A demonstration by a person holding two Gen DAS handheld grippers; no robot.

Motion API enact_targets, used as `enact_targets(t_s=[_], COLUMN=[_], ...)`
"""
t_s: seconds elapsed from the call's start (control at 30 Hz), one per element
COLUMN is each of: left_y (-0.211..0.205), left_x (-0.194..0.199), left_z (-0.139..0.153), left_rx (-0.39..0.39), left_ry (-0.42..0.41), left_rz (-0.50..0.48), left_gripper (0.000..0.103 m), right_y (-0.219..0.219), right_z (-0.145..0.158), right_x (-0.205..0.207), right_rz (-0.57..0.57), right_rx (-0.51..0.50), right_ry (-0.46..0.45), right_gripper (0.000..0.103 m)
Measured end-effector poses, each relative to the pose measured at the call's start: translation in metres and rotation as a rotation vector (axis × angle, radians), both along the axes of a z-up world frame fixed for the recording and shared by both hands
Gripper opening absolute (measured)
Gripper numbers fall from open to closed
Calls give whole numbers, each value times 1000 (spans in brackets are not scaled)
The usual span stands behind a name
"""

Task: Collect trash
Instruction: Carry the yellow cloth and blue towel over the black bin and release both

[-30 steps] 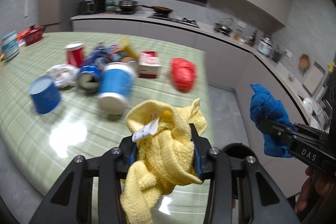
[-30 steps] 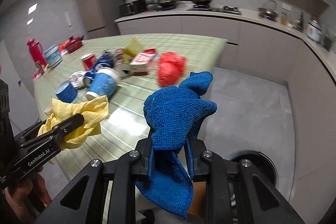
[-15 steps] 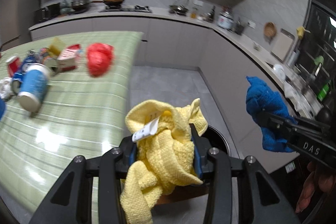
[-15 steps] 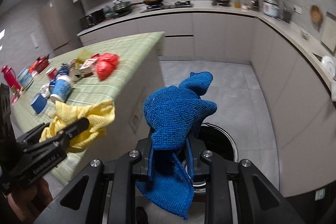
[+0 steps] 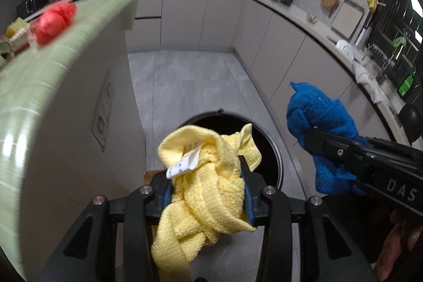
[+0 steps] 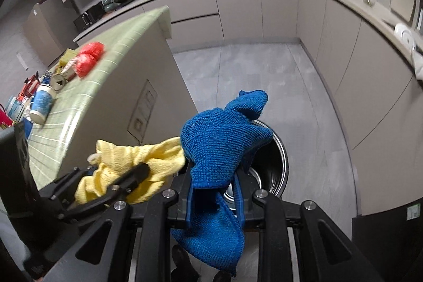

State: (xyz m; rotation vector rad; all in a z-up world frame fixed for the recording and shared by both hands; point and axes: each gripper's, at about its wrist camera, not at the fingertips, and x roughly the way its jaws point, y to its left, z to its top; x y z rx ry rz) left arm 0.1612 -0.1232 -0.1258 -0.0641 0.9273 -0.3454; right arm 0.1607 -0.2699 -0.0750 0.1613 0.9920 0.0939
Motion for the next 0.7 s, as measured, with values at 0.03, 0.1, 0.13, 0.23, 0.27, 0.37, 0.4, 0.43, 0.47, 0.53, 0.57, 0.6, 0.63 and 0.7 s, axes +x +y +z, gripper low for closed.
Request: enact_targets(t_s=[0.03, 0.1, 0.13, 0.23, 0.27, 0.37, 0.4, 0.43, 0.47, 0.53, 0.57, 0.6, 0.63, 0.7], left_y=[-5, -10, -12, -24, -27, -30, -29, -29, -28, -22, -19, -16, -14, -9], left_x=[2, 7, 9, 15, 18, 23, 24, 25, 25, 15, 13, 10, 9, 8], left_z=[-9, -20, -23, -36, -40, -55, -61, -64, -66, -55, -51, -47, -44, -37], left_rx=[10, 19, 21, 33, 35, 32, 15, 18, 49, 65, 71, 78, 78, 85], left_ry=[12, 36, 44, 66, 71, 107, 116, 130, 139, 87, 79, 77, 82, 88], left_rz=[0, -1, 1, -2, -1, -4, 6, 15, 26, 38, 38, 46, 49, 54], left_gripper=[43, 43, 43, 43, 43, 46, 53, 62, 77, 85, 88, 89, 89, 89], right_y=[-2, -6, -9, -18, -20, -28, -30, -32, -34, -39, -44, -47, -50, -51], right_z=[-8, -22, -29, -48, -52, -67, -74, -81, -87, -85, -81, -78, -76, -69], right_x=[4, 9, 13, 25, 29, 42, 50, 57, 62, 64, 62, 59, 57, 54], right_rz=[-2, -3, -7, -14, -15, -21, -14, -8, -32, -71, -85, -102, -116, -130], right_rx=[5, 6, 11, 45, 53, 122, 182, 224, 218, 181, 172, 168, 166, 156], right_ry=[11, 29, 40, 74, 85, 110, 123, 146, 180, 169, 160, 156, 154, 148], right_gripper=[26, 26, 26, 26, 26, 29, 29, 39, 75, 103, 103, 103, 103, 103])
